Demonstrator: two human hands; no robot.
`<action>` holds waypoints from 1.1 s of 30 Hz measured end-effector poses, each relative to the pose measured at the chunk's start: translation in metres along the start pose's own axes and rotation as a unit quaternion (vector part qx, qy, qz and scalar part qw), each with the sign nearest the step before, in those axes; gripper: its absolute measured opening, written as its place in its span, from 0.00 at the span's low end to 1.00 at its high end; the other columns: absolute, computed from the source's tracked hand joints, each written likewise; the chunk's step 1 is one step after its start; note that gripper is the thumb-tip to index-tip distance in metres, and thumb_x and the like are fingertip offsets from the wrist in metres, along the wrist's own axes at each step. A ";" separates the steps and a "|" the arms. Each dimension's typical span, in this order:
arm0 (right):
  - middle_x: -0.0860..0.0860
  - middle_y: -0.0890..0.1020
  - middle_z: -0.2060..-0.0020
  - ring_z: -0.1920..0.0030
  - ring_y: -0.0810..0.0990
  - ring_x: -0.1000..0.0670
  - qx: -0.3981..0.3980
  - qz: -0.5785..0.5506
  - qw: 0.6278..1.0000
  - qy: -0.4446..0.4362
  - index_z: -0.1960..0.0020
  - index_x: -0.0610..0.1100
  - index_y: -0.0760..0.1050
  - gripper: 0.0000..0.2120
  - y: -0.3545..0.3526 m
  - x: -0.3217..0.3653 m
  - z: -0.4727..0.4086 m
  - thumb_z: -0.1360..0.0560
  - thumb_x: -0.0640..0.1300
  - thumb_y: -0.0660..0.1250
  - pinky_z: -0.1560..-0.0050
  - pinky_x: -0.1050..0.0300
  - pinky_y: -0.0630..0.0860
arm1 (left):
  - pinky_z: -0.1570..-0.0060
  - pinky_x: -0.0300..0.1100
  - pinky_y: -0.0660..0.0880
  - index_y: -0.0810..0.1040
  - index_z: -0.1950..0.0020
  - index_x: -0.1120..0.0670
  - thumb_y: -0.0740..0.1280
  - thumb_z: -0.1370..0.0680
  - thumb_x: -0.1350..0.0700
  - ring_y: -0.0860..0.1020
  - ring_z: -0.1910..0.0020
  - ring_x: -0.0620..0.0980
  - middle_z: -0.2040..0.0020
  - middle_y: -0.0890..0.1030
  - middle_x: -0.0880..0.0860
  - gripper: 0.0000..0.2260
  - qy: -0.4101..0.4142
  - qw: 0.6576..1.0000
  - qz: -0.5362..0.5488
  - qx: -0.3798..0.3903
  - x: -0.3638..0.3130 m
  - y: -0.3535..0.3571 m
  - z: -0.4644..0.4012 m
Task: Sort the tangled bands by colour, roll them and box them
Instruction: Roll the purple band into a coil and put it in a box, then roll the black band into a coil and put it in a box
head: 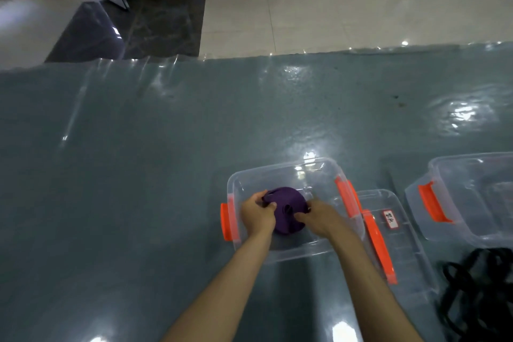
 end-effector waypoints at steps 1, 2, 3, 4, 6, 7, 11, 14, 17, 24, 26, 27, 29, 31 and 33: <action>0.42 0.85 0.49 0.52 0.81 0.44 0.005 0.011 1.000 -0.001 0.49 0.44 0.79 0.07 0.001 0.000 -0.004 0.22 0.47 0.72 0.56 0.56 0.71 | 0.45 0.41 0.77 0.85 0.38 0.59 0.73 0.25 0.70 0.84 0.45 0.55 0.46 0.87 0.55 0.16 -0.011 1.000 -0.006 -0.002 0.002 0.003 -0.003; 0.42 0.85 0.48 0.53 0.79 0.45 0.011 0.024 1.000 -0.005 0.49 0.46 0.78 0.06 0.002 0.000 -0.008 0.22 0.47 0.72 0.58 0.56 0.70 | 0.48 0.40 0.76 0.85 0.39 0.59 0.73 0.25 0.70 0.84 0.46 0.54 0.47 0.86 0.55 0.16 -0.023 1.000 -0.013 -0.002 0.003 0.005 -0.007; 0.43 0.85 0.46 0.53 0.78 0.47 0.020 0.040 0.999 -0.012 0.47 0.46 0.79 0.07 0.003 0.000 -0.011 0.22 0.48 0.72 0.59 0.57 0.69 | 0.49 0.39 0.76 0.85 0.39 0.59 0.73 0.25 0.70 0.84 0.47 0.54 0.48 0.86 0.54 0.16 -0.035 0.999 -0.021 -0.001 0.004 0.007 -0.010; 0.44 0.84 0.44 0.52 0.77 0.47 0.029 0.055 0.998 -0.018 0.43 0.46 0.79 0.10 0.003 0.001 -0.014 0.22 0.48 0.72 0.57 0.57 0.68 | 0.50 0.40 0.76 0.85 0.39 0.59 0.73 0.24 0.70 0.84 0.48 0.53 0.48 0.86 0.54 0.15 -0.045 0.999 -0.029 0.003 0.005 0.008 -0.014; 0.44 0.83 0.42 0.51 0.75 0.47 0.039 0.071 0.996 -0.023 0.38 0.45 0.78 0.15 0.004 0.000 -0.018 0.21 0.50 0.72 0.53 0.57 0.68 | 0.48 0.41 0.78 0.85 0.39 0.59 0.72 0.24 0.70 0.84 0.48 0.52 0.47 0.86 0.55 0.16 -0.052 0.997 -0.045 0.019 0.005 0.009 -0.019; 0.45 0.83 0.40 0.51 0.76 0.47 0.044 0.077 0.996 -0.023 0.37 0.46 0.77 0.16 0.003 0.000 -0.019 0.21 0.50 0.72 0.52 0.56 0.68 | 0.47 0.42 0.79 0.85 0.39 0.59 0.72 0.24 0.70 0.84 0.47 0.53 0.46 0.87 0.55 0.16 -0.050 0.997 -0.057 0.025 0.005 0.008 -0.020; 0.44 0.83 0.37 0.41 0.81 0.42 0.052 0.082 0.995 -0.024 0.34 0.45 0.76 0.18 0.002 -0.002 -0.016 0.20 0.51 0.71 0.48 0.55 0.70 | 0.54 0.41 0.76 0.86 0.43 0.58 0.73 0.24 0.68 0.85 0.48 0.56 0.52 0.86 0.54 0.11 -0.033 0.993 -0.112 0.024 -0.001 0.003 -0.013; 0.43 0.82 0.35 0.37 0.81 0.41 0.001 0.102 0.993 -0.054 0.31 0.46 0.75 0.18 -0.003 0.001 0.001 0.20 0.49 0.70 0.42 0.52 0.76 | 0.58 0.41 0.73 0.85 0.44 0.58 0.70 0.24 0.66 0.85 0.48 0.58 0.51 0.87 0.56 0.11 -0.001 0.984 -0.174 0.050 -0.014 -0.002 -0.002; 0.45 0.81 0.35 0.35 0.80 0.42 -0.107 0.096 0.978 -0.149 0.28 0.47 0.75 0.20 -0.012 0.008 0.033 0.19 0.47 0.69 0.36 0.47 0.76 | 0.63 0.31 0.70 0.84 0.40 0.57 0.68 0.23 0.65 0.83 0.47 0.54 0.48 0.86 0.53 0.13 0.087 0.964 -0.231 0.096 -0.033 -0.015 0.021; 0.49 0.85 0.42 0.43 0.83 0.43 -0.271 0.091 0.921 -0.264 0.37 0.47 0.82 0.13 -0.028 -0.013 0.139 0.21 0.43 0.71 0.46 0.48 0.80 | 0.48 0.49 0.77 0.81 0.39 0.51 0.63 0.17 0.55 0.80 0.44 0.53 0.43 0.83 0.50 0.10 0.354 0.812 -0.460 0.060 -0.057 -0.060 0.118; 0.48 0.85 0.43 0.44 0.83 0.42 -0.277 0.111 0.920 -0.252 0.38 0.47 0.82 0.12 -0.025 -0.035 0.164 0.21 0.42 0.71 0.46 0.47 0.79 | 0.49 0.49 0.76 0.80 0.40 0.50 0.62 0.17 0.53 0.80 0.44 0.54 0.45 0.81 0.50 0.09 0.382 0.779 -0.493 0.062 -0.048 -0.066 0.148; 0.48 0.85 0.43 0.44 0.83 0.41 -0.275 0.122 0.922 -0.245 0.39 0.46 0.83 0.12 -0.022 -0.048 0.175 0.21 0.42 0.71 0.46 0.46 0.79 | 0.50 0.50 0.75 0.81 0.40 0.50 0.62 0.16 0.53 0.80 0.45 0.55 0.45 0.81 0.50 0.09 0.390 0.772 -0.497 0.066 -0.041 -0.067 0.161; 0.48 0.86 0.44 0.44 0.84 0.41 -0.274 0.139 0.924 -0.228 0.41 0.45 0.84 0.11 -0.017 -0.078 0.194 0.22 0.41 0.71 0.46 0.46 0.79 | 0.47 0.51 0.76 0.82 0.39 0.50 0.63 0.17 0.55 0.80 0.43 0.57 0.44 0.82 0.51 0.10 0.399 0.770 -0.492 0.077 -0.027 -0.066 0.184; 0.49 0.86 0.45 0.45 0.84 0.41 -0.273 0.150 0.929 -0.198 0.41 0.46 0.84 0.10 -0.013 -0.108 0.212 0.22 0.41 0.72 0.47 0.46 0.79 | 0.40 0.50 0.74 0.80 0.35 0.49 0.61 0.17 0.55 0.78 0.38 0.55 0.40 0.81 0.49 0.13 0.403 0.756 -0.507 0.094 -0.012 -0.058 0.201; 0.51 0.86 0.45 0.46 0.84 0.42 -0.273 0.168 0.933 -0.163 0.41 0.48 0.84 0.10 -0.009 -0.138 0.225 0.22 0.43 0.72 0.49 0.47 0.79 | 0.38 0.49 0.72 0.79 0.35 0.48 0.59 0.16 0.54 0.78 0.37 0.54 0.38 0.80 0.48 0.13 0.404 0.748 -0.515 0.109 0.002 -0.049 0.213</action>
Point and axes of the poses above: each hand's wrist, its own z-axis away from the middle knuckle, its own y-axis out of the palm, x = y × z, the point moved 3 cm from there along -z, towards the middle knuckle
